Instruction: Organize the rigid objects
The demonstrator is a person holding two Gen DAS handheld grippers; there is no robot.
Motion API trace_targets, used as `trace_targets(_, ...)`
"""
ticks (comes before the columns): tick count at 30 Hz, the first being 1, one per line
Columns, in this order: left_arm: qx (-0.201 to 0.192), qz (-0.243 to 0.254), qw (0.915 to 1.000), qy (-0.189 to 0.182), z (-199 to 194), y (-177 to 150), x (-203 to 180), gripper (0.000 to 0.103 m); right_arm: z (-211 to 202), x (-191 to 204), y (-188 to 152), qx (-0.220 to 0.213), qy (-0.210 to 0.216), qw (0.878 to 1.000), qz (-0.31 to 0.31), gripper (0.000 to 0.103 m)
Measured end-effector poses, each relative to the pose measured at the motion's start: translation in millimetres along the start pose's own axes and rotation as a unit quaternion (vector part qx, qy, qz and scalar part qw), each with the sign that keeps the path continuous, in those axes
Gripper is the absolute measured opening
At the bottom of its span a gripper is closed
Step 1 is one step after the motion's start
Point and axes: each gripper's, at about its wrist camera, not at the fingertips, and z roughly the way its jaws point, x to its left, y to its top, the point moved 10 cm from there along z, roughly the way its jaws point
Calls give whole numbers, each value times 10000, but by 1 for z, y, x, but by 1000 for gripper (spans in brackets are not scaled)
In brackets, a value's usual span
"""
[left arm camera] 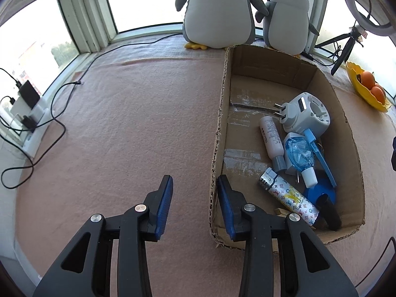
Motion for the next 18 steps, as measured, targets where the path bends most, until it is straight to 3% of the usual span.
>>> trace_targets(1,-76,15,10000,4,-8,2,0,37,-5,-4,0,-57,-41,10000,55,54)
trace_targets(3,-244,37,9997,-31,-24,6,-2,49,-13,-11,0,-150,-103,9997,161,56)
trace_targets(8,-675,196,9975,-36,-66,15,-10,52,-34,-25,0,-376,-325,9984,271,63)
trace_targets(11,-871,252,9958,-97,-86,19,-17,61,-46,-31,-1,-507,-470,9972,285,64)
trace_targets(18,-1021,307,9938,-329,-114,20,-31,62,-66,-40,-4,-728,-682,9944,347,73)
